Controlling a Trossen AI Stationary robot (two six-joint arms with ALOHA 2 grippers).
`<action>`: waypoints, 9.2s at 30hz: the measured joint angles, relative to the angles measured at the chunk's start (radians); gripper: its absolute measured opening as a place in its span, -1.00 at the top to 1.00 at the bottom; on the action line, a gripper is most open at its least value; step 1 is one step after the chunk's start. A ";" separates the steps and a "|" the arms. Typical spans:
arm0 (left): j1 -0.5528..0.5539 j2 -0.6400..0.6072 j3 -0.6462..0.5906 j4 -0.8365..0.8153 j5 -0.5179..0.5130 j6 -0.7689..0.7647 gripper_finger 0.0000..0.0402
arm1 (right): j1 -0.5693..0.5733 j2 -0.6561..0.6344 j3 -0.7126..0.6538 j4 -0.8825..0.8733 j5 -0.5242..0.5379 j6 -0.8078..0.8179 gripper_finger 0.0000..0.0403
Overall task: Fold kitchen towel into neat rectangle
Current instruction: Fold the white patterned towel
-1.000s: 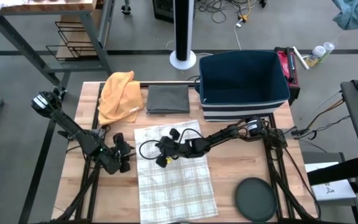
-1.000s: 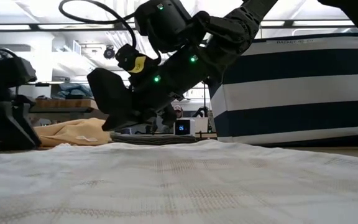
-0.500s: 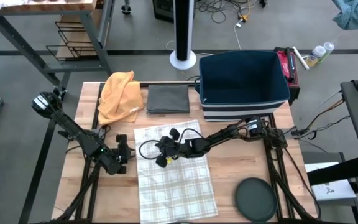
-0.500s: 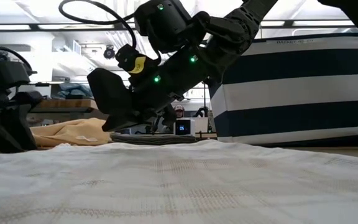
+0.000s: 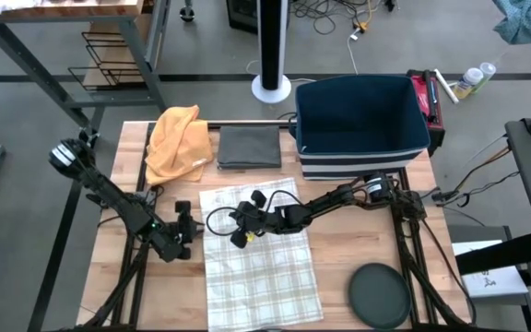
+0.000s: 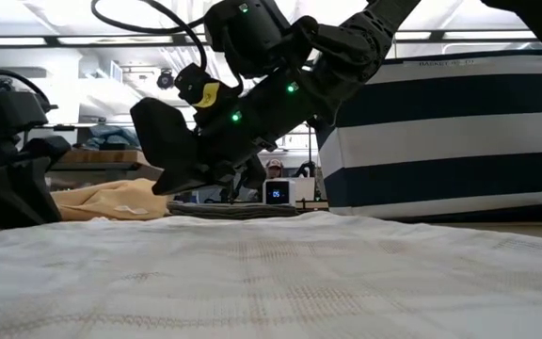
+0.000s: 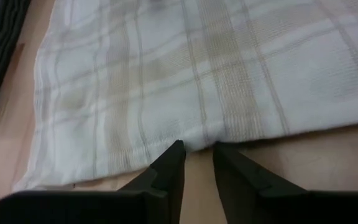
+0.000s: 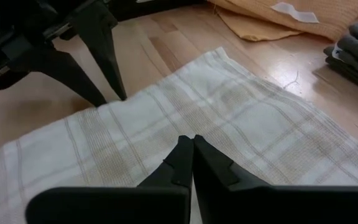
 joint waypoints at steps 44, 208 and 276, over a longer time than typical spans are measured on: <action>0.027 0.039 0.168 -0.117 -0.193 0.189 1.00 | -0.021 0.000 0.041 -0.057 -0.113 -0.056 0.52; 0.096 0.275 0.011 0.150 -0.216 -0.229 0.13 | -0.030 0.180 0.019 0.131 0.483 0.068 0.27; 0.097 0.275 0.005 0.164 -0.220 -0.245 0.09 | -0.019 0.223 0.380 -0.225 0.241 0.153 0.15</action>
